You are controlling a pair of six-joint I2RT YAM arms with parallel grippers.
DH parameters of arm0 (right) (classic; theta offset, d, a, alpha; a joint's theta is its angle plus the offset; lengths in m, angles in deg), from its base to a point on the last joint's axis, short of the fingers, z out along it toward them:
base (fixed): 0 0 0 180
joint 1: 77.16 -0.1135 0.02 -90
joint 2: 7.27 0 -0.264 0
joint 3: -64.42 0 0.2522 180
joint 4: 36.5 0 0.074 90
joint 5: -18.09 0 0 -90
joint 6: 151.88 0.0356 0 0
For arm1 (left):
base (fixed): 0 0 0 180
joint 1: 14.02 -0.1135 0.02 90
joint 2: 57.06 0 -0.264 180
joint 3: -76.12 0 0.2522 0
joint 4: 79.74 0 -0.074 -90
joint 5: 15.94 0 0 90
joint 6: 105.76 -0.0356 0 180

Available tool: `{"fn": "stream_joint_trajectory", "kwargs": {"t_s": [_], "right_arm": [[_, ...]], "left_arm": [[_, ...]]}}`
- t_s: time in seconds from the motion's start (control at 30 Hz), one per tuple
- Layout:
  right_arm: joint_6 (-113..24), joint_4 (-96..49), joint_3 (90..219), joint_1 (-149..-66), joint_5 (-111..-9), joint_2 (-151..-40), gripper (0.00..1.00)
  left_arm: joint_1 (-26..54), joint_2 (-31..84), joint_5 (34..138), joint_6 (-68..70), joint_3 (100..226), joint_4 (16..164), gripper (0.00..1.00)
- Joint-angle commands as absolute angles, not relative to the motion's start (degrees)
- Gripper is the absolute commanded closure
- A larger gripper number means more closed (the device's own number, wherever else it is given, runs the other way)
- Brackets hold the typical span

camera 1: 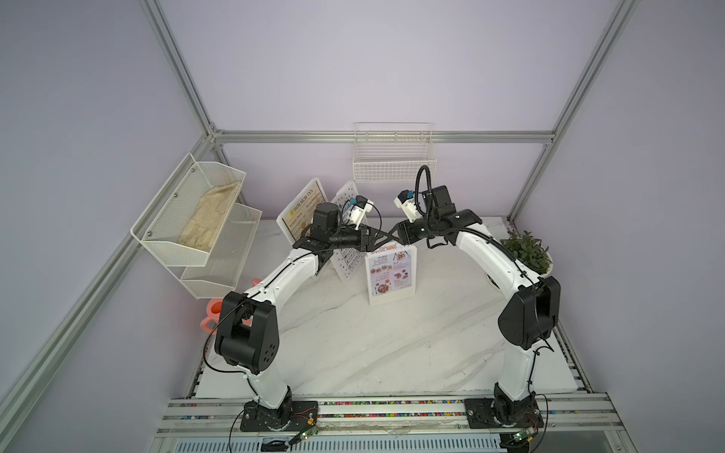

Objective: Insert the menus into the narrow rack
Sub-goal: Insert the menu into the narrow rack.

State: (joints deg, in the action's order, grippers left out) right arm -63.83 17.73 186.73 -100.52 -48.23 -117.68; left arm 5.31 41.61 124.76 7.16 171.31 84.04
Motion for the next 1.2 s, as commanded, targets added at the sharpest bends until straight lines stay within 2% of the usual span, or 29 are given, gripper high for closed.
{"fn": "stream_joint_trajectory", "kwargs": {"t_s": [0.0,0.57,1.07,1.17], "right_arm": [[-64.58,18.13,185.89,-100.64,-47.75,-115.11,0.5],[-65.19,19.08,183.06,-100.64,-47.49,-115.58,0.5],[-65.47,20.04,181.62,-100.69,-48.73,-115.99,0.49],[-65.66,20.76,181.58,-100.63,-49.45,-116.25,0.48]], "left_arm": [[5.67,38.92,124.51,5.86,169.58,85.19,0.38],[5.67,35.12,120.13,3.74,167.57,82.5,0.28],[5.37,22.82,103.28,1.12,160.3,77.6,0.02],[5.23,19.64,98.42,1.54,158.11,76.74,0.0]]}}
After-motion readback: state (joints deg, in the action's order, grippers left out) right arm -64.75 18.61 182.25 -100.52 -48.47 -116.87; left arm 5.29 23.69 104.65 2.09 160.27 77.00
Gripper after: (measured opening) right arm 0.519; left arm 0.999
